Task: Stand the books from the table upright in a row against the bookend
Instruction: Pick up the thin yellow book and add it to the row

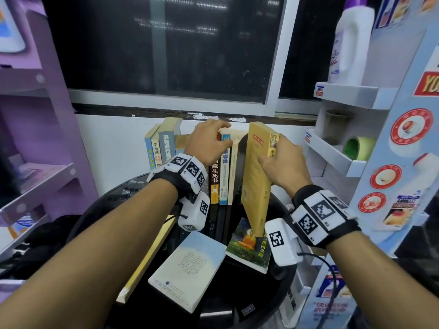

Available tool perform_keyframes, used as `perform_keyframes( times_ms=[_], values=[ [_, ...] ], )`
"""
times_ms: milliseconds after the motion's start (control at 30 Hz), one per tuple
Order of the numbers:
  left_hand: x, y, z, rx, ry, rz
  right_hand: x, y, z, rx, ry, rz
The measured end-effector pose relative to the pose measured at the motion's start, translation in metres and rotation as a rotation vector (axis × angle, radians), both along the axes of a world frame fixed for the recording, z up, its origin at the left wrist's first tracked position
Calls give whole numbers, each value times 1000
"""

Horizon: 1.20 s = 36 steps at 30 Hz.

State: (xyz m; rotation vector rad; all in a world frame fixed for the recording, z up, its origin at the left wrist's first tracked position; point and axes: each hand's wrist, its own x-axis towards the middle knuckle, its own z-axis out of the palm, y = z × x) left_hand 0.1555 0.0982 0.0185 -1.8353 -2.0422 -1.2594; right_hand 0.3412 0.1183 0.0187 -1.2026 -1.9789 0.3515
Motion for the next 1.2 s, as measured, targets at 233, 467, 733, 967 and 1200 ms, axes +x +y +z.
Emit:
perform_keyframes(
  times_ms=[233, 467, 733, 967, 1200],
  values=[
    [-26, 26, -1, -135, 156, 34, -6, 24, -3, -29, 55, 32],
    [-35, 42, -5, -224, 198, 31, -29, 47, -7, -69, 92, 58],
    [-44, 58, -7, -231, 196, 25, -46, 75, -11, -85, 111, 50],
    [-50, 64, -17, -182, 234, 51, -64, 96, -24, -98, 159, 52],
    [-51, 64, -19, -181, 248, 67, -77, 114, -23, -136, 201, 66]
  ],
)
